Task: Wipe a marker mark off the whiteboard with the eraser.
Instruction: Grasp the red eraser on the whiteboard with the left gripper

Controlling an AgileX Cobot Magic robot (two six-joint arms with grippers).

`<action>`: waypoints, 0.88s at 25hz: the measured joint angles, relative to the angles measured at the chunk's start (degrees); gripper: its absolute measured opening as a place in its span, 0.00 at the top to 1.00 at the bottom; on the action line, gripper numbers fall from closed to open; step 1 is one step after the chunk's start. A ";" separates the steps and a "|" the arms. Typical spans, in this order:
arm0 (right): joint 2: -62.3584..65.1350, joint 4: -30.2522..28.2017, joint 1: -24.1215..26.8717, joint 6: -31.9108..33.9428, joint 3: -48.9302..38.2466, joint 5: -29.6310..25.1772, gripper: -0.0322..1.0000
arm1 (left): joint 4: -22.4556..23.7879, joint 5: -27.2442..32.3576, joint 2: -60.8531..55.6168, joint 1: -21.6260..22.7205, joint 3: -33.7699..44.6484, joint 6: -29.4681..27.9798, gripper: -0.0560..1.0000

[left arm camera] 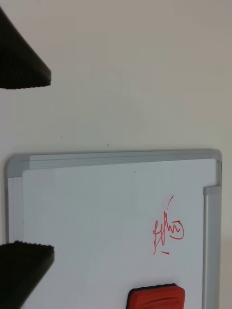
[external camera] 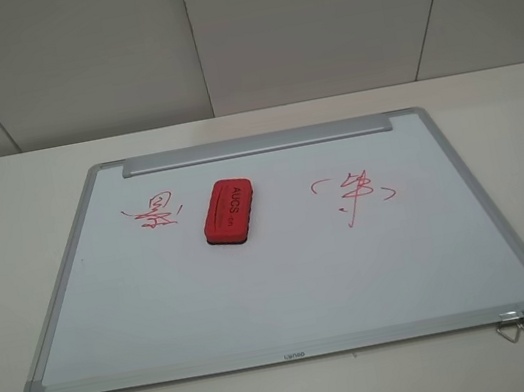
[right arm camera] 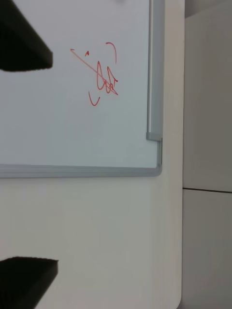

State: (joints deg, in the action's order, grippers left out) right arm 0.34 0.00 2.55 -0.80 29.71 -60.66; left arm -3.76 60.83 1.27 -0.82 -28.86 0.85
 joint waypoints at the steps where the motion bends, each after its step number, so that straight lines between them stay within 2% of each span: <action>1: 0.00 0.00 0.00 0.00 0.00 0.00 0.30 | -0.08 0.00 0.00 -0.52 0.00 -0.34 0.33; 6: 0.00 0.00 0.00 0.00 0.00 0.00 0.30 | -1.05 -1.79 2.12 -2.02 -0.98 -1.93 0.33; 10: 0.00 0.00 0.00 0.00 0.00 0.00 0.30 | -1.05 -4.74 10.84 -2.02 -4.73 -0.48 0.33; 18: 0.00 0.00 0.00 0.00 0.00 0.00 0.30 | -1.05 -7.72 44.71 -2.02 -14.36 5.96 0.33; 22: 0.00 0.00 0.00 0.00 0.00 0.00 0.30 | -1.05 -9.97 63.39 -2.02 -21.06 7.02 0.33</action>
State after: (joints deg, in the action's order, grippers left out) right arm 0.34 0.00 2.55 -0.80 29.71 -60.66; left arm -4.81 50.86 64.66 -2.84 -49.92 7.87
